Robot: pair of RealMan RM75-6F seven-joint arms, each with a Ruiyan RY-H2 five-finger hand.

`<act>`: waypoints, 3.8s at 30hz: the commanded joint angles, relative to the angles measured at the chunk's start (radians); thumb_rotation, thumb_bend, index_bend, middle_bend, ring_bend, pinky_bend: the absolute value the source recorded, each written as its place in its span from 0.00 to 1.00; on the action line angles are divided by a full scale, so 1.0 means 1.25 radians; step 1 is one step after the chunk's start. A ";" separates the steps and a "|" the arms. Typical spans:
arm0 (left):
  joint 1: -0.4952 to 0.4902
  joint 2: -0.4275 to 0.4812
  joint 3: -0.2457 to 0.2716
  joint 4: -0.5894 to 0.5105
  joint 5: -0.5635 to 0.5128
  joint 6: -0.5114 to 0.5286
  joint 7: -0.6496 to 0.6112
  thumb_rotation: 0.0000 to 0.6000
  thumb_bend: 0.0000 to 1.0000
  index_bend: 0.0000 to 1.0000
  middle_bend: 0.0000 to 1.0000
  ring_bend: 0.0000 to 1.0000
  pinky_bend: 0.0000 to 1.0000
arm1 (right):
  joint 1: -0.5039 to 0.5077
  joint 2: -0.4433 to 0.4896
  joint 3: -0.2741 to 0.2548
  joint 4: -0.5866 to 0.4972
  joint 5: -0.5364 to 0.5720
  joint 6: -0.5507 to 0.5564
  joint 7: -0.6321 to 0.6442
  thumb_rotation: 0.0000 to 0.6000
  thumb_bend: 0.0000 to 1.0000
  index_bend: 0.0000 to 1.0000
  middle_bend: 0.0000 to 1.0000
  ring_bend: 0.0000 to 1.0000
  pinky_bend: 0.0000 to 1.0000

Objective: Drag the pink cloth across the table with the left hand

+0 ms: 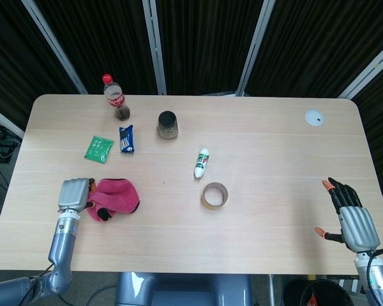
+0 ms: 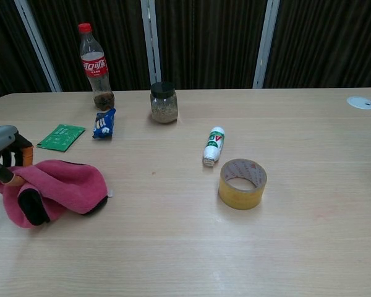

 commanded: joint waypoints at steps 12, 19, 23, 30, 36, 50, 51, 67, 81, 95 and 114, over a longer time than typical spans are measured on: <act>-0.032 -0.042 -0.003 -0.065 0.031 -0.020 0.002 1.00 0.62 0.84 0.57 0.49 0.56 | 0.001 -0.001 0.001 0.002 0.001 0.000 -0.001 1.00 0.00 0.00 0.00 0.00 0.00; -0.062 -0.111 0.007 -0.120 0.055 -0.006 0.045 1.00 0.62 0.84 0.57 0.49 0.56 | 0.000 -0.001 0.002 0.004 0.000 0.001 0.003 1.00 0.00 0.00 0.00 0.00 0.00; -0.076 -0.146 0.011 -0.130 0.059 0.003 0.071 1.00 0.62 0.84 0.57 0.49 0.56 | 0.001 0.000 0.002 0.004 0.001 0.000 0.006 1.00 0.00 0.00 0.00 0.00 0.00; -0.085 -0.183 0.011 -0.101 0.050 0.012 0.089 1.00 0.62 0.84 0.57 0.49 0.56 | -0.001 0.002 0.001 0.004 0.000 0.001 0.012 1.00 0.00 0.00 0.00 0.00 0.00; -0.072 -0.148 -0.003 -0.049 0.024 0.011 0.076 1.00 0.62 0.84 0.57 0.49 0.56 | -0.001 0.002 0.000 0.001 -0.001 0.002 0.006 1.00 0.00 0.00 0.00 0.00 0.00; -0.013 0.028 -0.009 0.033 0.020 -0.029 -0.041 1.00 0.62 0.84 0.57 0.49 0.56 | -0.001 0.001 -0.001 0.001 0.000 -0.002 0.001 1.00 0.00 0.00 0.00 0.00 0.00; -0.010 0.035 -0.012 0.036 0.019 -0.030 -0.049 1.00 0.62 0.84 0.57 0.49 0.56 | -0.001 0.001 -0.001 0.001 -0.001 -0.002 0.000 1.00 0.00 0.00 0.00 0.00 0.00; 0.036 0.143 -0.040 0.015 0.078 -0.053 -0.231 1.00 0.59 0.75 0.47 0.42 0.53 | -0.002 0.000 -0.002 0.000 -0.002 0.001 -0.010 1.00 0.00 0.00 0.00 0.00 0.00; 0.025 0.140 -0.026 0.000 0.111 -0.060 -0.225 1.00 0.12 0.07 0.00 0.00 0.01 | -0.002 -0.001 -0.002 0.001 -0.001 0.001 -0.010 1.00 0.00 0.00 0.00 0.00 0.00; 0.022 0.149 -0.009 0.009 0.140 -0.033 -0.173 1.00 0.00 0.03 0.00 0.00 0.00 | -0.001 0.000 -0.003 0.001 -0.002 -0.003 -0.009 1.00 0.00 0.00 0.00 0.00 0.00; -0.004 0.243 0.026 -0.120 0.009 -0.112 -0.018 1.00 0.00 0.00 0.00 0.00 0.00 | 0.000 0.002 -0.004 -0.001 -0.001 -0.007 -0.013 1.00 0.00 0.00 0.00 0.00 0.00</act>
